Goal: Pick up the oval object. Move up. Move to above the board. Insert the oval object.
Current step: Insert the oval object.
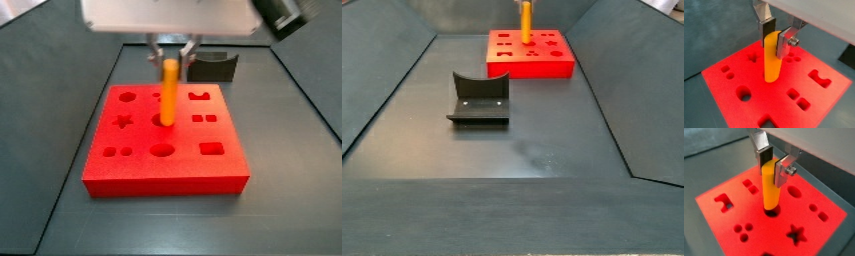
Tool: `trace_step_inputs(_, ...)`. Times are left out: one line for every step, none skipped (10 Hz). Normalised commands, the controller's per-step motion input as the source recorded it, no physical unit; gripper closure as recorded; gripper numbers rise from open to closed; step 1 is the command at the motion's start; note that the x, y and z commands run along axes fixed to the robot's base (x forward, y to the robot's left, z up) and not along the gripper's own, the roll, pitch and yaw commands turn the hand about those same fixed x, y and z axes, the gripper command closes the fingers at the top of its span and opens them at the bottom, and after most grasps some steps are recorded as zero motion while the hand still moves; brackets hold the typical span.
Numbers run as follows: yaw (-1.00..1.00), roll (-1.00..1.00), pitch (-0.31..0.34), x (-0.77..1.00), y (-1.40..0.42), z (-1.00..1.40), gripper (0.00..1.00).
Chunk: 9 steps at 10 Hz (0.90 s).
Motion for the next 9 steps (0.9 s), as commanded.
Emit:
trace_step_inputs(0.02, 0.00, -0.047, -0.19, 0.00, 0.00, 1.00)
trace_step_inputs(0.00, 0.00, -0.011, 0.00, 0.00, 0.00, 1.00)
trace_step_inputs(0.01, 0.00, 0.000, 0.12, 0.00, 0.00, 1.00)
trace_step_inputs(0.00, 0.01, 0.000, 0.30, 0.00, 0.00, 1.00)
trace_step_inputs(0.00, 0.03, 0.060, 0.40, 0.00, 0.00, 1.00)
trace_step_inputs(0.00, 0.03, 0.076, 0.26, 0.01, 0.00, 1.00)
trace_step_inputs(0.00, 0.01, 0.029, 0.01, 0.11, 0.00, 1.00)
trace_step_inputs(0.00, 0.00, 0.000, -0.07, 0.13, 0.00, 1.00)
trace_step_inputs(0.00, 0.00, 0.000, -0.19, 0.07, 0.00, 1.00)
